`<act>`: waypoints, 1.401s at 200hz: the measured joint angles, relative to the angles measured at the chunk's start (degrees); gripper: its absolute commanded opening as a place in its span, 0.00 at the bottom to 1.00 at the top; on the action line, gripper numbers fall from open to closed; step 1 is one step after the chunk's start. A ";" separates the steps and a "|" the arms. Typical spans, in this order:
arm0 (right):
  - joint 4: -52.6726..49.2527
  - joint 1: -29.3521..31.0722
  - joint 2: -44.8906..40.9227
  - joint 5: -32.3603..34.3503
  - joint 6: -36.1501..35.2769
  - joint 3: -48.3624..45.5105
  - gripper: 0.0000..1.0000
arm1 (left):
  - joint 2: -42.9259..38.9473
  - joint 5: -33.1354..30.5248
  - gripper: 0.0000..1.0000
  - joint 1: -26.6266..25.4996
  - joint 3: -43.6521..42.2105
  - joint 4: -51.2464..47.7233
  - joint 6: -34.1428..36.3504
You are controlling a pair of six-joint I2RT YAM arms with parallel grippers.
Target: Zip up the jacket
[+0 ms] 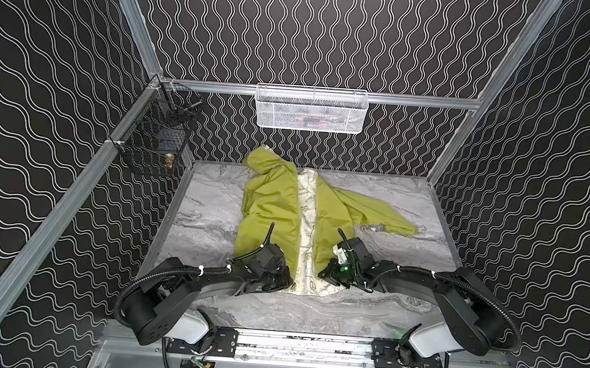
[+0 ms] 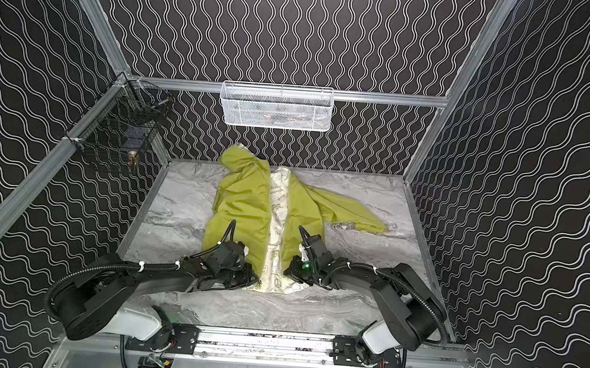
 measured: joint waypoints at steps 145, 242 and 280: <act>-11.69 -4.07 -3.26 5.49 -5.03 7.74 0.00 | -7.34 9.51 0.00 7.02 -0.07 8.02 1.49; -17.42 -7.98 -3.23 11.26 -7.06 13.97 0.00 | -12.68 5.22 0.00 7.76 15.10 -10.10 16.94; -14.47 -8.17 -3.37 10.36 -9.81 15.76 0.00 | -13.42 -2.21 0.00 7.76 20.02 -13.55 22.95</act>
